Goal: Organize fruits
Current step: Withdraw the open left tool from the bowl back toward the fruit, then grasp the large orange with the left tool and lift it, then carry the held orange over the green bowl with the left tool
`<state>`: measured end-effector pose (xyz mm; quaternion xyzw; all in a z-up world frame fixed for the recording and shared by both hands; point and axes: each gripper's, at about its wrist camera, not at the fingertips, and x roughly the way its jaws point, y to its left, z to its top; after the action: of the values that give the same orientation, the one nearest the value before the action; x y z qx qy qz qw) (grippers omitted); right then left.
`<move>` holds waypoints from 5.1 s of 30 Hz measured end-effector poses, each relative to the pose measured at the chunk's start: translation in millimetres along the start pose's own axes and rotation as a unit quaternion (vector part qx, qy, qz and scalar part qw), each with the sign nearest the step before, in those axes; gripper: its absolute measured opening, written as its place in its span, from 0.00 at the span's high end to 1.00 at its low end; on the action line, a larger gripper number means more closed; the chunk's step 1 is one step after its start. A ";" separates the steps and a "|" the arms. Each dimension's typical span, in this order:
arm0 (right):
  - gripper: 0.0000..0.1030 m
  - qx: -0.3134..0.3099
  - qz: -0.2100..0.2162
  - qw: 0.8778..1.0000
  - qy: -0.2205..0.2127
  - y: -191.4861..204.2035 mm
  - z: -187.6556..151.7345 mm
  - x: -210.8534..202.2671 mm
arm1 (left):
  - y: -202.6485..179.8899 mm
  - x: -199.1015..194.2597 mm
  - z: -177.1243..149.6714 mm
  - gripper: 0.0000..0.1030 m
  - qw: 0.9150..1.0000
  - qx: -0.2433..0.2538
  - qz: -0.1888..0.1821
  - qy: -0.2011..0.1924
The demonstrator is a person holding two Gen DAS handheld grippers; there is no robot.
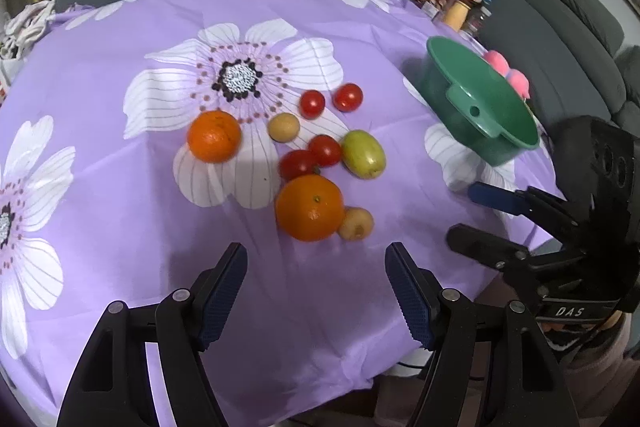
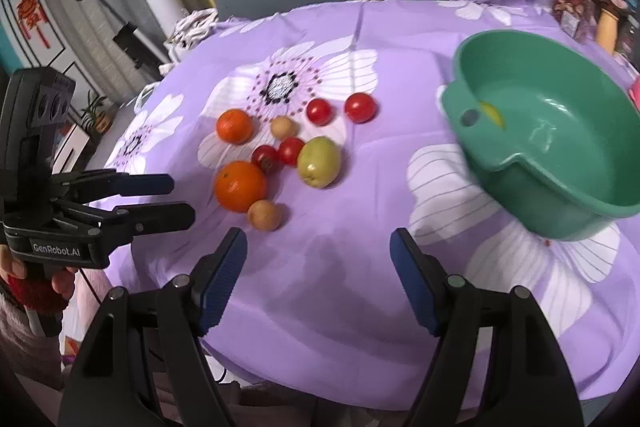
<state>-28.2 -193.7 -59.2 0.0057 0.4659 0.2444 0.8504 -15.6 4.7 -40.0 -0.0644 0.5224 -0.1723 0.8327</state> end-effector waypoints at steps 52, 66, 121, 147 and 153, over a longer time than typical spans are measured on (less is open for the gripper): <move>0.54 -0.125 0.061 0.990 0.037 62.6 39.3 87.3 | 34.3 46.6 31.6 0.54 0.993 -0.052 -0.096 0.038; 0.54 -0.126 0.063 0.990 -0.003 67.0 36.0 55.0 | 12.4 23.2 33.5 0.55 0.997 -0.025 -0.078 0.015; 0.54 -0.020 -0.004 0.986 -0.168 -52.7 28.5 -57.0 | -165.3 14.6 98.9 0.55 0.984 0.168 -0.054 -0.010; 0.54 0.041 -0.046 0.985 -0.161 -128.0 34.1 -52.3 | -214.9 78.1 139.6 0.55 0.975 0.199 -0.095 0.026; 0.54 0.043 -0.050 0.987 -0.146 -132.7 35.7 -46.8 | -213.8 86.8 140.5 0.55 0.975 0.193 -0.101 0.035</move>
<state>33.8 -322.4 -33.4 0.0543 0.3467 0.1776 0.9194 97.0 -235.6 10.5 0.0511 0.4992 -0.3551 0.7888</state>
